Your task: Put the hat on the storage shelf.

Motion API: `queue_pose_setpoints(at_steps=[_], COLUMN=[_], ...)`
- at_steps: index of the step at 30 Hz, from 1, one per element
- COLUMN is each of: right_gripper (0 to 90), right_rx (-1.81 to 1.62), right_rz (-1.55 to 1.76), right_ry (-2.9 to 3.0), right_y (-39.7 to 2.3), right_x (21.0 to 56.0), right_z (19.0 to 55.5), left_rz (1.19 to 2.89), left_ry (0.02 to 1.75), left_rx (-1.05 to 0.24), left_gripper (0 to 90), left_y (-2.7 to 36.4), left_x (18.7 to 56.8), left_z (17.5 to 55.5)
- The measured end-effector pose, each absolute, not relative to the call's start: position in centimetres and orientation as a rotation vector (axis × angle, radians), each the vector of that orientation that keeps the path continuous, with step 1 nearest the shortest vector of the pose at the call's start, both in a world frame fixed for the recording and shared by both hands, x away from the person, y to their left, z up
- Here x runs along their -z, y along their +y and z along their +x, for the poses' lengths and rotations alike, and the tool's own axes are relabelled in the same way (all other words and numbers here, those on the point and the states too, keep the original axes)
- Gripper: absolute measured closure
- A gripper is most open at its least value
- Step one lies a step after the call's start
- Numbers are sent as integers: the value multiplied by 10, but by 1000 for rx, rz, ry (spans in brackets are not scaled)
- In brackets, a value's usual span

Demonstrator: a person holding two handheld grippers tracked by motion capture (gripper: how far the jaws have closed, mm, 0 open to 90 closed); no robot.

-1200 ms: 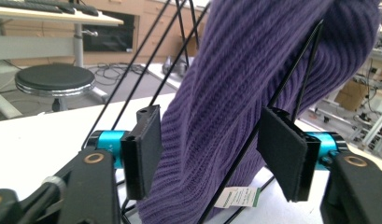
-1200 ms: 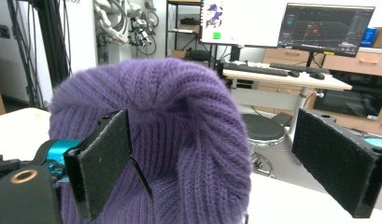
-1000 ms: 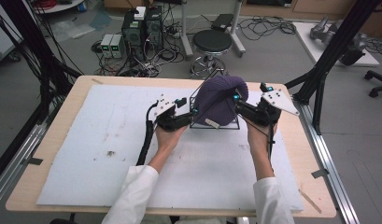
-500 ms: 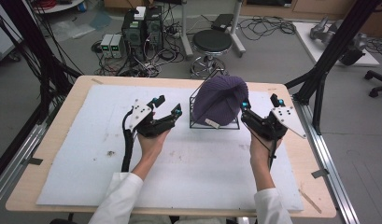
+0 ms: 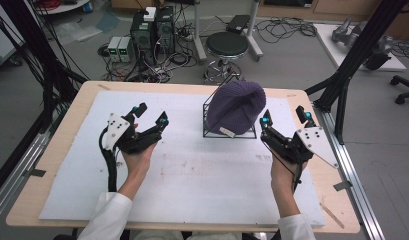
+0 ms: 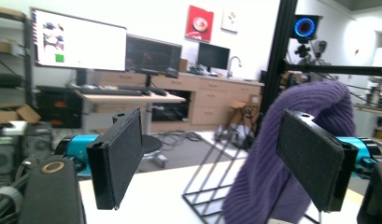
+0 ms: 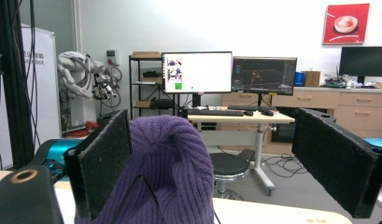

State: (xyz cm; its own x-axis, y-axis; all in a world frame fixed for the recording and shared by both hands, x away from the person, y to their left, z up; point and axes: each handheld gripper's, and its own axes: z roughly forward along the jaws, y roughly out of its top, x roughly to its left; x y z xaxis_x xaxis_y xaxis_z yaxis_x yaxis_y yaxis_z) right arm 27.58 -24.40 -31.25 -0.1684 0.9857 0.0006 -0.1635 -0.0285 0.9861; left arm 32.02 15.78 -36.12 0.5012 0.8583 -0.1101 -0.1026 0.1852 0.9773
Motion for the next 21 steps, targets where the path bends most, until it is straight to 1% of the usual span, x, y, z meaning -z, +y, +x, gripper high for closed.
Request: queue_pose_setpoints(at_steps=[5,9,12,15,21], right_gripper=[115,115,115,115,114], right_rx=[-1410,-1401,-1393,-1397,-1381], right_rz=[1035,1057,1058,1032,1039], right_ry=[1210,1214,1224,1265,1249], right_y=[-244,-244,-243,-243,-246], right_x=[319,329,335,340,352], right_z=[264,256,250,245,233], left_rz=[1179,1178,1185,1179,1175], left_ry=[797,793,782,790,805], left_rx=[-828,-844,-880,-901,-923], left_gripper=[230,225,221,203,201], left_y=[173,179,183,186,197], left_x=[358,356,356,359,368], left_z=[307,299,294,288,277])
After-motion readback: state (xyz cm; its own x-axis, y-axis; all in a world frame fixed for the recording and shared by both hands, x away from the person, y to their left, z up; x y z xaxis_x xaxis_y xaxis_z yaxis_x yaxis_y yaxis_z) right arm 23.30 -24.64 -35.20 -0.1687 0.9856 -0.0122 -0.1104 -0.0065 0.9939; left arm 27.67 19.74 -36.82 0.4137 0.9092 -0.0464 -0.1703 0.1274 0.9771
